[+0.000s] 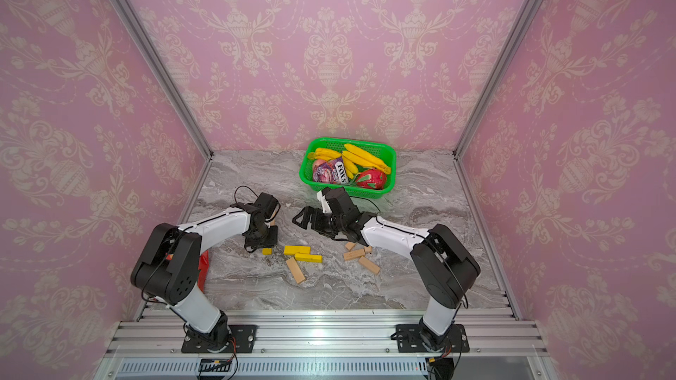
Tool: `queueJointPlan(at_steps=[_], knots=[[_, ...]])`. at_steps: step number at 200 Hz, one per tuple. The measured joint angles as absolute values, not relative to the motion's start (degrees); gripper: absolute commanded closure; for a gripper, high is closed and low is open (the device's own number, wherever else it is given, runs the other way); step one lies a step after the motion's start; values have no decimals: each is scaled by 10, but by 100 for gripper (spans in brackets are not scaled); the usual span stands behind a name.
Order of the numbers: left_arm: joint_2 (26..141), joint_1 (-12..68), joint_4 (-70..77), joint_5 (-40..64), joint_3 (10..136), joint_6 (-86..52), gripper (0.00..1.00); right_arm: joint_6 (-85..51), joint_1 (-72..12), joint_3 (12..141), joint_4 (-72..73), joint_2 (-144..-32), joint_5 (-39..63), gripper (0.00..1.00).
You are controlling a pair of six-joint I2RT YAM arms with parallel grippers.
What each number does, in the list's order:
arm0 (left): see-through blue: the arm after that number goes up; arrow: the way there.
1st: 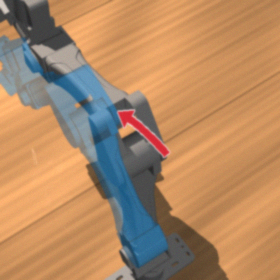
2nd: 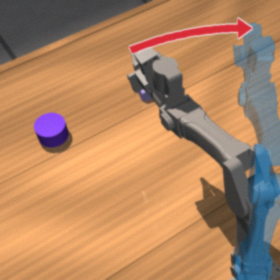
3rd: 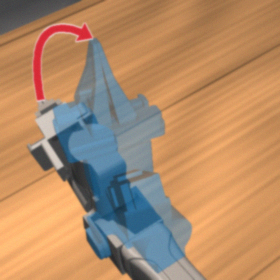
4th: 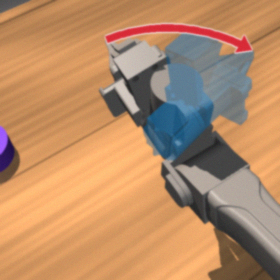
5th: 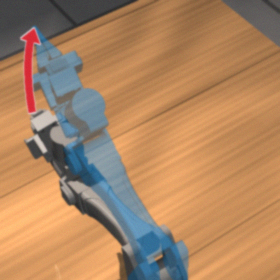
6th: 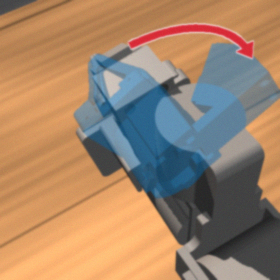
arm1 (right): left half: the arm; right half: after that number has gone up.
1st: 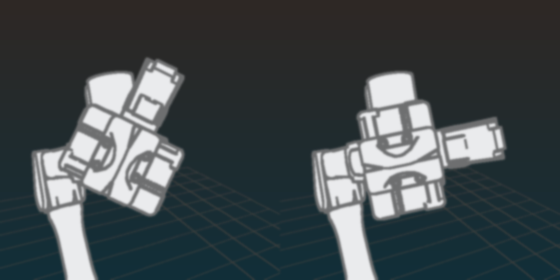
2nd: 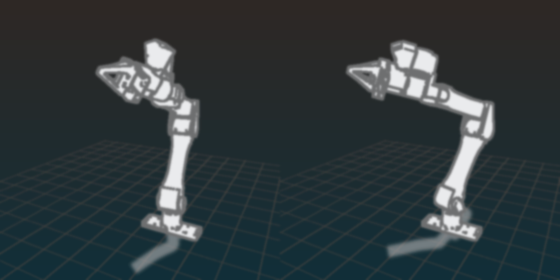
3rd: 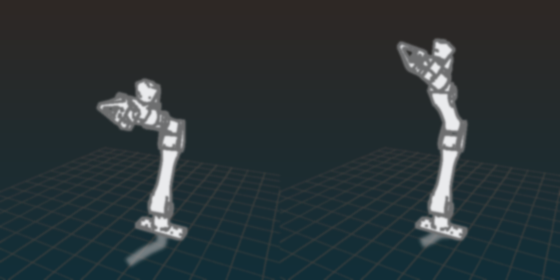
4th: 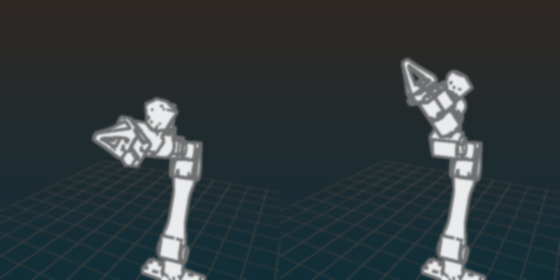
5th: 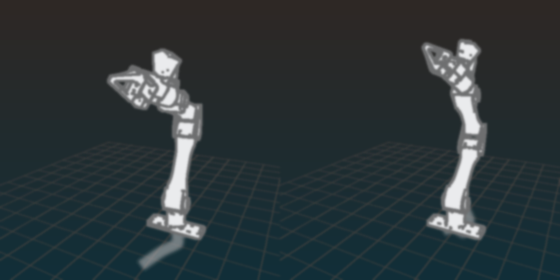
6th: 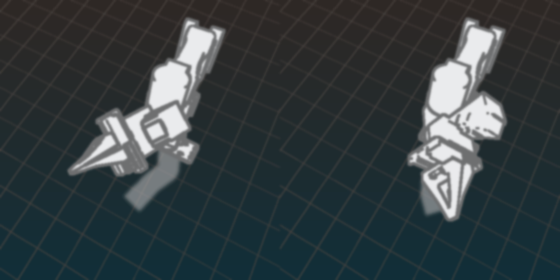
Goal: Assemble the letter k with building blocks
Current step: Assemble the building block at the center of the board.
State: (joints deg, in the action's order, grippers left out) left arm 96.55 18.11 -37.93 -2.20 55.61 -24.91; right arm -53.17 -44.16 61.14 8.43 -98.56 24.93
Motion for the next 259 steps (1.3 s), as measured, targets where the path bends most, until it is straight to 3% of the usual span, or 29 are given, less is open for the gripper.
queueJointPlan(at_steps=[97, 174, 222, 259], knots=[[969, 181, -384, -22, 560, -249, 78, -532, -442, 611, 87, -986, 249, 0], [973, 181, -389, -22, 564, -247, 66, -533, -442, 604, 95, -986, 249, 0], [973, 178, -392, -28, 565, -243, 49, -536, -442, 602, 97, -986, 249, 0], [973, 177, -395, -31, 566, -243, 49, -538, -442, 601, 97, -986, 249, 0]])
